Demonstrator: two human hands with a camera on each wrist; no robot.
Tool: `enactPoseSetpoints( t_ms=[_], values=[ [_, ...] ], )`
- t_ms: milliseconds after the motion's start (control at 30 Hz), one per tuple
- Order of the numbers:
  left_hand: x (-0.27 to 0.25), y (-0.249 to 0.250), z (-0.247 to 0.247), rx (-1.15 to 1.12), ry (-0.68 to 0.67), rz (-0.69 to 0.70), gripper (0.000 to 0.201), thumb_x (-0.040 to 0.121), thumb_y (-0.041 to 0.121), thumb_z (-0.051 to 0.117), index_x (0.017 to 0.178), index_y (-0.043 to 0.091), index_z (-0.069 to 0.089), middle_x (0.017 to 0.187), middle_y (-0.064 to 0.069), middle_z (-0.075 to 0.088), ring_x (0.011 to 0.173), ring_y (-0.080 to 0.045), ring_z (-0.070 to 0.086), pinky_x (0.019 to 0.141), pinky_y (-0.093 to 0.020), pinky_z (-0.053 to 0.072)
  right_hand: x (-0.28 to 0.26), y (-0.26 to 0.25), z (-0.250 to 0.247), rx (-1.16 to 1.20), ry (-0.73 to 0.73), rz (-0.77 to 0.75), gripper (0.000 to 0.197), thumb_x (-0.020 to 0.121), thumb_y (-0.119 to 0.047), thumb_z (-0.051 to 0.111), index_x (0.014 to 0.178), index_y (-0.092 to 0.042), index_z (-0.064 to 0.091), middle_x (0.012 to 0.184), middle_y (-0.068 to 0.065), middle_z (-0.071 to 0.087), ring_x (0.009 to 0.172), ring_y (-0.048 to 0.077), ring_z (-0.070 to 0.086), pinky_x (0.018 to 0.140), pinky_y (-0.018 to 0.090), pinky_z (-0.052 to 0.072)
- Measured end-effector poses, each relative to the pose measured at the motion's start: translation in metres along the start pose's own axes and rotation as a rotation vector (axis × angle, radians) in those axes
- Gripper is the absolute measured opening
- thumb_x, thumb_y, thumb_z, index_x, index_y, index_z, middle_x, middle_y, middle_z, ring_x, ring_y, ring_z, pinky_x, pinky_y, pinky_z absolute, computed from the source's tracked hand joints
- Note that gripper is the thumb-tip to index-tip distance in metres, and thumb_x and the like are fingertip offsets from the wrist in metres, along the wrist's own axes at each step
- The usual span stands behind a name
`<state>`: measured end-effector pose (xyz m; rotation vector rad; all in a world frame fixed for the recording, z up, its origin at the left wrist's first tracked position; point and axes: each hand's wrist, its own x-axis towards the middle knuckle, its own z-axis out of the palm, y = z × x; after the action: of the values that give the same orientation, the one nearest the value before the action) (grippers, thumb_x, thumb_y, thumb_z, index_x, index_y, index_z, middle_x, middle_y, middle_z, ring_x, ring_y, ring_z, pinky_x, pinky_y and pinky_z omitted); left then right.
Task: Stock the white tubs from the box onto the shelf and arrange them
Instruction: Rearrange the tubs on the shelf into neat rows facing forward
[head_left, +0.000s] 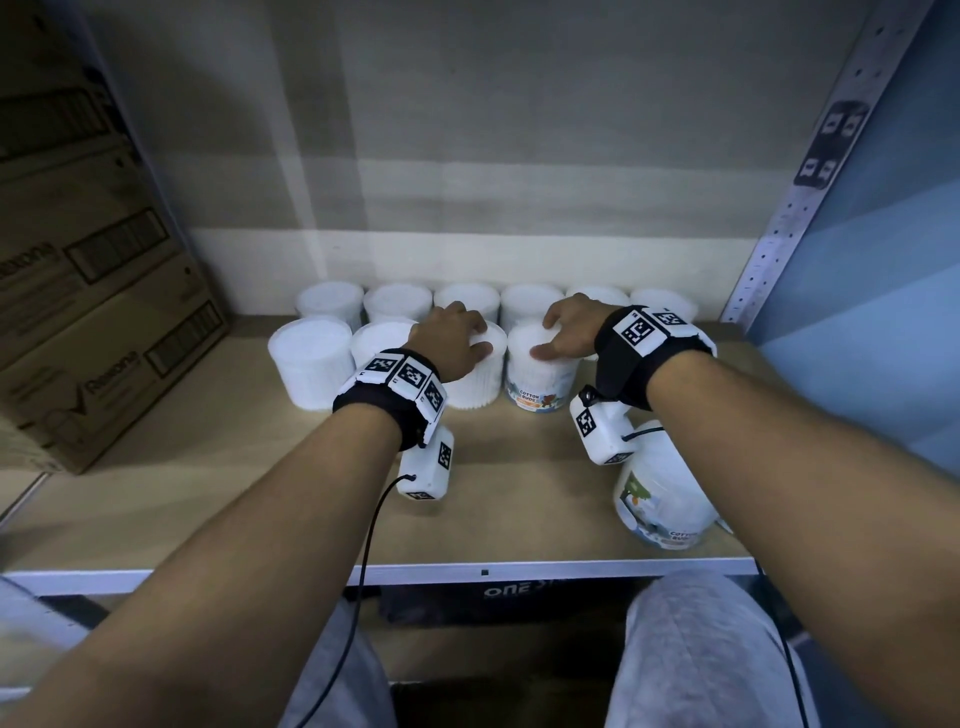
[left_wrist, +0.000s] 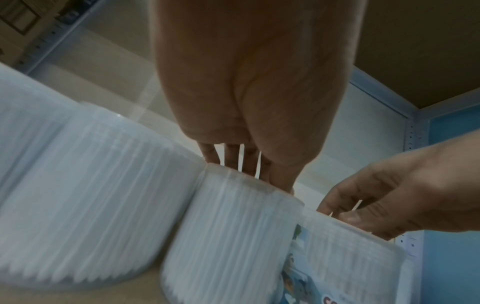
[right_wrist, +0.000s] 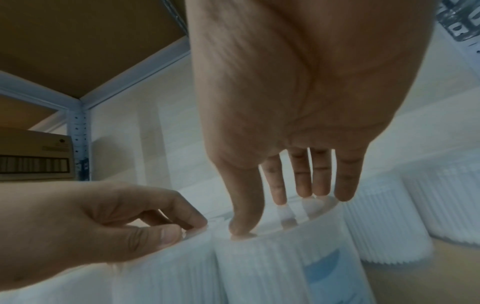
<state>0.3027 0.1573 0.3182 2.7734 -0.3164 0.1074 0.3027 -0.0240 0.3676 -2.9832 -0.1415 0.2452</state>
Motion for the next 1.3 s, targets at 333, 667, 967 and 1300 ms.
enactPoseSetpoints(
  t_ms=[333,667,967,1300],
  values=[
    [0.002,-0.001,0.001,-0.009,0.000,0.017,0.040,0.091,0.034,0.056,0.125,0.012,0.055,0.127,-0.013,0.049,0.121,-0.035,0.045,0.103,-0.047,0.039,-0.005,-0.003,-0.004,-0.010,-0.032,-0.074,0.057,0.087,-0.025,0.067,0.139,-0.013,0.047,0.143,0.006,0.048,0.129,0.024,0.048,0.104,0.028,0.037],
    [0.000,0.001,-0.001,0.010,-0.006,0.012,0.041,0.092,0.033,0.055,0.127,0.012,0.054,0.129,-0.013,0.048,0.122,-0.035,0.043,0.102,-0.048,0.039,-0.007,-0.003,-0.006,-0.021,-0.044,-0.149,0.053,0.087,-0.014,0.066,0.138,-0.014,0.050,0.143,0.005,0.049,0.130,0.022,0.048,0.105,0.028,0.038],
    [-0.001,0.002,-0.009,-0.027,-0.088,0.046,0.038,0.092,0.023,0.057,0.128,0.011,0.053,0.132,-0.013,0.048,0.123,-0.032,0.045,0.105,-0.042,0.037,-0.002,-0.001,-0.004,-0.001,-0.056,-0.161,0.054,0.085,-0.011,0.066,0.137,-0.012,0.050,0.142,0.006,0.050,0.128,0.023,0.049,0.105,0.029,0.040],
    [-0.003,-0.001,-0.014,-0.253,0.134,0.007,0.026,0.087,0.011,0.056,0.112,0.016,0.064,0.122,-0.008,0.055,0.118,-0.028,0.048,0.103,-0.038,0.041,0.003,-0.001,-0.009,-0.003,-0.063,-0.145,0.053,0.083,-0.011,0.068,0.134,-0.014,0.054,0.139,0.006,0.053,0.125,0.023,0.051,0.097,0.027,0.043]
  ],
)
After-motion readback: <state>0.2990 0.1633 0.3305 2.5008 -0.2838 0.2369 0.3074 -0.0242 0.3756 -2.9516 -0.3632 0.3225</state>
